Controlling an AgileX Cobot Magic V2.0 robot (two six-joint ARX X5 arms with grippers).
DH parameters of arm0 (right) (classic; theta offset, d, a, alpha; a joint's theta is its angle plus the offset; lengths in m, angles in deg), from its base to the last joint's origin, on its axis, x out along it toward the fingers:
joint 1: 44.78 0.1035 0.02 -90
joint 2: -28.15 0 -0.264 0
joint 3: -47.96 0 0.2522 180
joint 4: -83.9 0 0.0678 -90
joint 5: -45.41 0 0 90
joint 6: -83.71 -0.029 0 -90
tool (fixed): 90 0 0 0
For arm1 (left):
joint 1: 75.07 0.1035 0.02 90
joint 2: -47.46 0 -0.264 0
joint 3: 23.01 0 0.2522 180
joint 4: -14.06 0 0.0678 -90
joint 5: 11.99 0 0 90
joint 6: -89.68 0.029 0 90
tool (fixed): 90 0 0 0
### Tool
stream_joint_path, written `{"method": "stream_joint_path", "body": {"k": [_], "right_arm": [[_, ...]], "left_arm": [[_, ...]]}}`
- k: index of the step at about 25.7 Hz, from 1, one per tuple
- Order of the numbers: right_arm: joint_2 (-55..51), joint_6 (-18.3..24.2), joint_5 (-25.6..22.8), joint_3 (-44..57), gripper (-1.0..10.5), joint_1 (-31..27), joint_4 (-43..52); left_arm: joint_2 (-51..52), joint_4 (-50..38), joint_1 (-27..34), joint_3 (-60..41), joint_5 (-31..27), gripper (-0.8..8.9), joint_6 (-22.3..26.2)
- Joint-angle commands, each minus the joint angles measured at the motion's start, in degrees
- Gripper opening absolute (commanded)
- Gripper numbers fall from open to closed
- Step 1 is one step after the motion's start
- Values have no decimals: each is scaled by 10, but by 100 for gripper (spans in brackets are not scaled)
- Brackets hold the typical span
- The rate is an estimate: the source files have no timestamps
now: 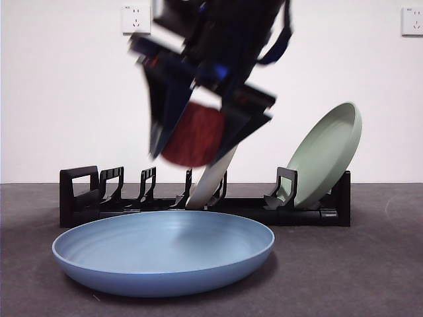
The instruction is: Take the blue plate from the plate rack,put the plate on the table,take the apple from the table,put the apple in the plate
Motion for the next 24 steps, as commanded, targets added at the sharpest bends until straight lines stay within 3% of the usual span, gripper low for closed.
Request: {"method": "stream_joint_path", "body": {"k": [1, 7, 8, 11, 12, 24], "right_arm": [[37, -6, -4, -3, -12, 9, 8], [117, 0, -5, -3, 11, 10, 9], [122, 0, -5, -3, 62, 10, 8], [126, 2, -4, -3, 371, 11, 4], [126, 2, -4, -3, 407, 11, 4], [76, 3, -4, -10, 416, 7, 7]], "left_arm": [[1, 3, 2, 1, -2, 220, -1], [1, 29, 2, 1, -2, 220, -4], [1, 35, 2, 1, -2, 220, -4], [1, 46, 2, 1, -2, 220, -7], [1, 48, 2, 1, -2, 220, -7], [1, 56, 2, 1, 2, 220, -23]]}}
